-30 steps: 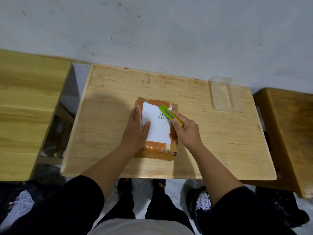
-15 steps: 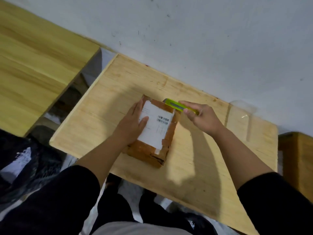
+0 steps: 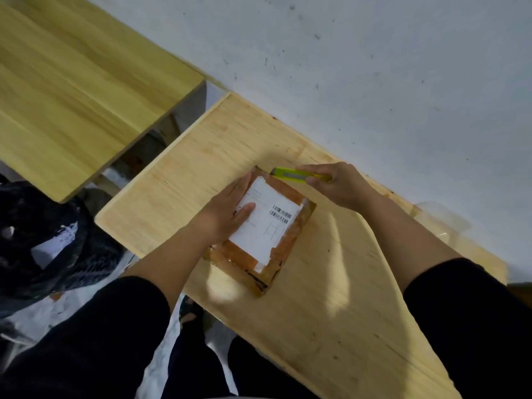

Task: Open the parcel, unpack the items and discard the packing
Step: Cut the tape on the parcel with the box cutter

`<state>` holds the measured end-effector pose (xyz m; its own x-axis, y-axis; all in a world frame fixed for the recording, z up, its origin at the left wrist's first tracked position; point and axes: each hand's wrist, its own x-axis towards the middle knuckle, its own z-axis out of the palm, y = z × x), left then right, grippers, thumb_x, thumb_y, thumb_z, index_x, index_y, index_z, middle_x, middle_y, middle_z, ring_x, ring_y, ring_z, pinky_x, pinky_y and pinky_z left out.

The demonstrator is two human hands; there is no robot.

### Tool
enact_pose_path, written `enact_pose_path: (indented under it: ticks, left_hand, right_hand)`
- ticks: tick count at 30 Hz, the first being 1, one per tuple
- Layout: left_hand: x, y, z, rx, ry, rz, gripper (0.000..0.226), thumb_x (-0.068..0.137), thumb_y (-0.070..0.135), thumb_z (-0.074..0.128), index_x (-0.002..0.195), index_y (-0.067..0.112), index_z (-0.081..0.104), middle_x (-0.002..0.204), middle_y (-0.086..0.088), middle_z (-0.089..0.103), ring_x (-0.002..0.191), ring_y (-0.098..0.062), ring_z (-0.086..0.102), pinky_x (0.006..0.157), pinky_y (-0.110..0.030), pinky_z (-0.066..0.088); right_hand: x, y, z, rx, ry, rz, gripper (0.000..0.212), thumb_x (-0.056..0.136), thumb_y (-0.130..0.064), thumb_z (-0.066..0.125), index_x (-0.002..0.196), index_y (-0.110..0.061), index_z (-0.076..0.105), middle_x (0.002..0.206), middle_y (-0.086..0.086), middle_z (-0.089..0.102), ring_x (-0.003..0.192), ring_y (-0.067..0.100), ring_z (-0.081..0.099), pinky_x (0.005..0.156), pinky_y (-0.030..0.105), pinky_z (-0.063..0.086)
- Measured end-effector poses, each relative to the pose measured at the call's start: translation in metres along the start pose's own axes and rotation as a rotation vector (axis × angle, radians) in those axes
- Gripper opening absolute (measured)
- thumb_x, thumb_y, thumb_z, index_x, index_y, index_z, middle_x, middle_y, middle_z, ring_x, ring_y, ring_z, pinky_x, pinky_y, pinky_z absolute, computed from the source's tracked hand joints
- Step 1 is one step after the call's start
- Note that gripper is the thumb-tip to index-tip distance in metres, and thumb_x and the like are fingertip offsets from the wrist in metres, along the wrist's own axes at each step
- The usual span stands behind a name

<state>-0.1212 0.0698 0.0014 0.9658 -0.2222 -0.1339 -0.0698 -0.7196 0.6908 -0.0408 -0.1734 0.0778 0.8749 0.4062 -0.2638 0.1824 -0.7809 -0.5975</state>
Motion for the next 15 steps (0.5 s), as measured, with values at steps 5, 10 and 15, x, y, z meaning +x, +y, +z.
enact_pose_path:
  ticks: [5, 10, 15]
  left_hand:
    - [-0.0032, 0.0016, -0.0020, -0.022, 0.016, 0.005, 0.063, 0.096, 0.037, 0.040, 0.147, 0.026, 0.005, 0.154, 0.007, 0.016, 0.131, 0.000, 0.018, 0.102, -0.013, 0.015]
    - [-0.0039, 0.0001, -0.0013, -0.035, -0.002, 0.014, 0.064, 0.095, 0.045, 0.036, 0.147, 0.029, 0.003, 0.155, 0.005, 0.016, 0.135, -0.013, 0.026, 0.105, -0.023, 0.023]
    - [-0.0051, 0.0015, -0.0034, -0.050, 0.002, 0.040, 0.065, 0.092, 0.052, 0.032, 0.147, 0.031, 0.003, 0.152, 0.004, 0.024, 0.125, -0.008, 0.034, 0.098, -0.025, 0.031]
  right_hand:
    - [0.0006, 0.0068, -0.0048, 0.052, -0.016, -0.016, 0.031, 0.091, -0.024, 0.056, 0.121, -0.031, 0.059, 0.086, -0.025, 0.055, 0.055, -0.015, 0.049, 0.055, 0.005, 0.034]
    - [0.0038, 0.0091, -0.0046, 0.075, -0.047, -0.039, 0.030, 0.091, -0.022, 0.056, 0.121, -0.026, 0.061, 0.062, -0.032, 0.045, 0.050, 0.006, 0.043, 0.055, 0.018, 0.035]
    - [0.0099, 0.0075, -0.0073, 0.012, -0.076, -0.094, 0.031, 0.091, -0.021, 0.056, 0.122, -0.023, 0.059, 0.089, -0.020, 0.060, 0.056, -0.011, 0.050, 0.054, 0.003, 0.032]
